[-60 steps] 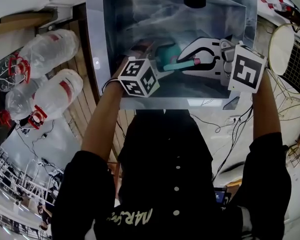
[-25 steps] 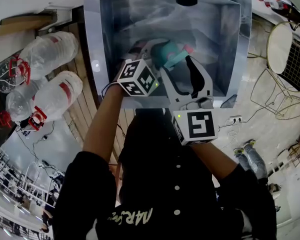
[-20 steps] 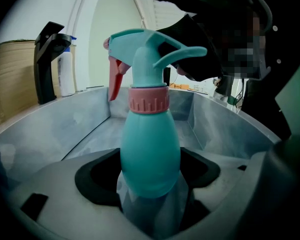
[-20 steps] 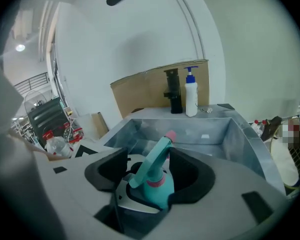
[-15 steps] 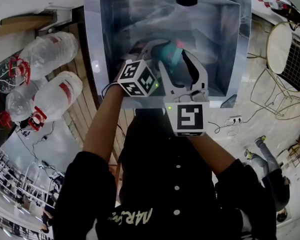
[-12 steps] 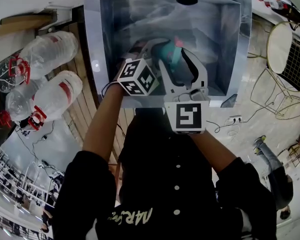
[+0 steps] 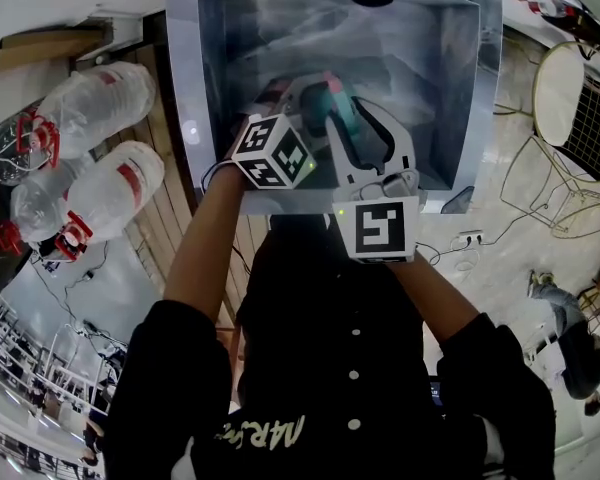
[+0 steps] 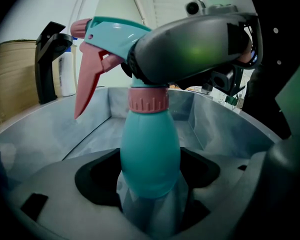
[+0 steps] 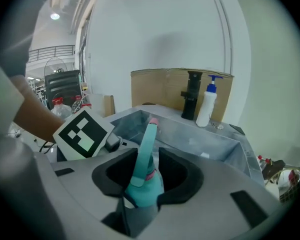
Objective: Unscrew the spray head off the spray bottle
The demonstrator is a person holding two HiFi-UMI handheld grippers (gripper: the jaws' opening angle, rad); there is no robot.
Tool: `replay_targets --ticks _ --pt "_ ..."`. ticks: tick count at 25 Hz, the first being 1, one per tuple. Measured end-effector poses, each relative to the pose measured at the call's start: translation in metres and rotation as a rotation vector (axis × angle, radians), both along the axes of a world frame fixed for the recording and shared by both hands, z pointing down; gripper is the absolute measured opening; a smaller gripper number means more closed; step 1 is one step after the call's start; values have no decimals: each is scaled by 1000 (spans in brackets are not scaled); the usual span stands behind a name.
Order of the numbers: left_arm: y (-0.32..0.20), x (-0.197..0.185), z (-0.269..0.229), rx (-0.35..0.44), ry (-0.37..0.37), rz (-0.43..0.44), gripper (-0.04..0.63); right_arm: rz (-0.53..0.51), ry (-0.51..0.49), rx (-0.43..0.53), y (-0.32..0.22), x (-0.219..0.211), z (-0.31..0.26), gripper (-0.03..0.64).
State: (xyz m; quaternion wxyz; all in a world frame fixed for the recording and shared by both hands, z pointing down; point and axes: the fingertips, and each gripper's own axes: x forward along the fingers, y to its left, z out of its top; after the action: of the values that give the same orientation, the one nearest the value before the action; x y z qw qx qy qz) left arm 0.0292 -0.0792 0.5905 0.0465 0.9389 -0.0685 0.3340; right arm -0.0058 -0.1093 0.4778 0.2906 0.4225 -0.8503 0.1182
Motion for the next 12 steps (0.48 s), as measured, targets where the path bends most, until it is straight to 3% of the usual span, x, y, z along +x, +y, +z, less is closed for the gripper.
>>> replay_targets --ticks 4,12 --pt "1 0 0 8 -4 3 379 7 -49 -89 5 -2 8 233" --pt "1 0 1 11 -9 11 379 -1 -10 -133 4 -4 25 154"
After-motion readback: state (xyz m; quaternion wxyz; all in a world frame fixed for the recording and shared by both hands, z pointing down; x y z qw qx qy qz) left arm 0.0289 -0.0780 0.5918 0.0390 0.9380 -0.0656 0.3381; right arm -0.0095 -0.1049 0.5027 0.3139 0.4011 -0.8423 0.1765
